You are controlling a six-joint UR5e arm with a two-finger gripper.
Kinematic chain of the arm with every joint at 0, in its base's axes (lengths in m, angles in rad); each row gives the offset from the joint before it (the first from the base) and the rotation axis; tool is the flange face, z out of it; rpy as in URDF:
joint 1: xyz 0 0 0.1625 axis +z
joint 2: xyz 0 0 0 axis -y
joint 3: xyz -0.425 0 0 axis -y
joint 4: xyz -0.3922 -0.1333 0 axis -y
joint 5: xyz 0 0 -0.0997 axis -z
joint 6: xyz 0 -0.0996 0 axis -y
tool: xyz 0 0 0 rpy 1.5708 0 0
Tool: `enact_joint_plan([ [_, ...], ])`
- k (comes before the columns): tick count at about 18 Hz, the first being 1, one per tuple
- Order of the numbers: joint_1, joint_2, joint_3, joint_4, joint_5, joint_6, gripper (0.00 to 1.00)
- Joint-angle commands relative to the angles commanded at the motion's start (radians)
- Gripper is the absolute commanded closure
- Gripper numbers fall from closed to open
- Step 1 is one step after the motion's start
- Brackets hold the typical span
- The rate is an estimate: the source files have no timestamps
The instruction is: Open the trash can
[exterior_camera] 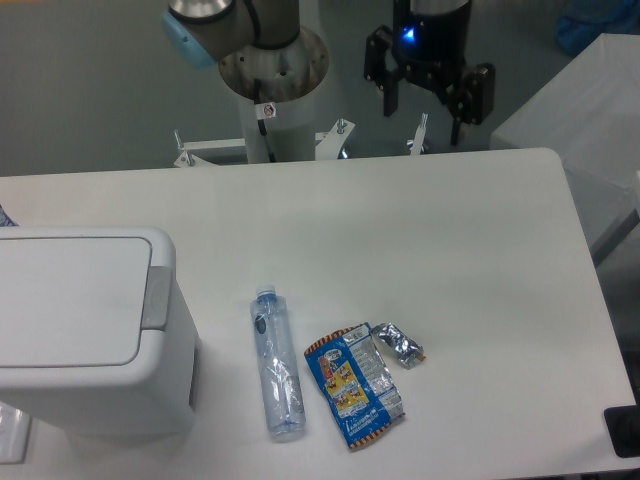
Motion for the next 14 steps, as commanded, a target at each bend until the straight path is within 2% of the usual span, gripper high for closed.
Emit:
enact_joint_plan([
  [6, -0.002, -0.008, 0.002, 0.000, -0.002, -0.006, 0.00],
  [11, 0.000, -0.012, 0.003, 0.002, -0.061, -0.009, 0.00],
  [14, 0.000, -0.018, 0.003, 0.002, -0.110, -0.079, 0.00],
])
